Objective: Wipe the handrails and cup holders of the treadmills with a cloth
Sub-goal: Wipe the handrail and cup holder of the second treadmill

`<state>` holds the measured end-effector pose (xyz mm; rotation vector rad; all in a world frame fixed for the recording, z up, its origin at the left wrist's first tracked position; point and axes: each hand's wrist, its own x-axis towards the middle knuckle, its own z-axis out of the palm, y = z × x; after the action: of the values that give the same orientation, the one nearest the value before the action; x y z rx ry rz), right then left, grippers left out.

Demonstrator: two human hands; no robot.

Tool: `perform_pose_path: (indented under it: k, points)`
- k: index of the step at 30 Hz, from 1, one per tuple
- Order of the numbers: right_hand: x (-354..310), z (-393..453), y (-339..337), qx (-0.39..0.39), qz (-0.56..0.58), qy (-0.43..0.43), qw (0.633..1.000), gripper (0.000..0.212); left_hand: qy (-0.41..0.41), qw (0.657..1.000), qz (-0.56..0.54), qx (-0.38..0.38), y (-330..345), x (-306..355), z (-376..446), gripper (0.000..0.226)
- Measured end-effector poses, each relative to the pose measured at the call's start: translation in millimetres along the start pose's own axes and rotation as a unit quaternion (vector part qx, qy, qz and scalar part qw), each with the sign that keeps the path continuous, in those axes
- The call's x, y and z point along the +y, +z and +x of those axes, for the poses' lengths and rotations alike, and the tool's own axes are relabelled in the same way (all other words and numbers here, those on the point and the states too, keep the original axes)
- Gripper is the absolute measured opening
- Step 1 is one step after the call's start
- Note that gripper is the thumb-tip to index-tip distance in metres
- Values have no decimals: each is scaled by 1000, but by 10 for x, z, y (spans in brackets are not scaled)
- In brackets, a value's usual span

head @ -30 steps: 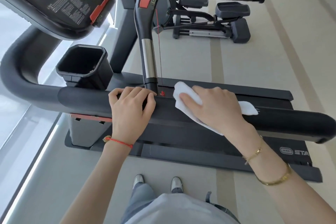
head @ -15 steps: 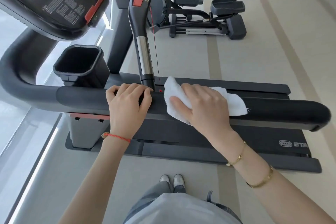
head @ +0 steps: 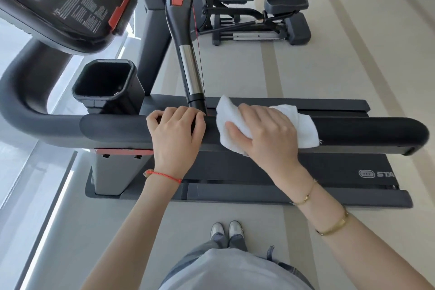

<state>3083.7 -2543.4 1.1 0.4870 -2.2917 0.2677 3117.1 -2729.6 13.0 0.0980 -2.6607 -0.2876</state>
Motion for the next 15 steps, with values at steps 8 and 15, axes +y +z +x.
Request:
perform_pose_path:
  k: [8,15]
  points:
    - [-22,-18,28,58,-44,111,991,40,-2,1000,15,0,23,0,3,43]
    - [-131,-43,72,49,-17,34,998,34,-17,1000,11,5,25,34,-2,39]
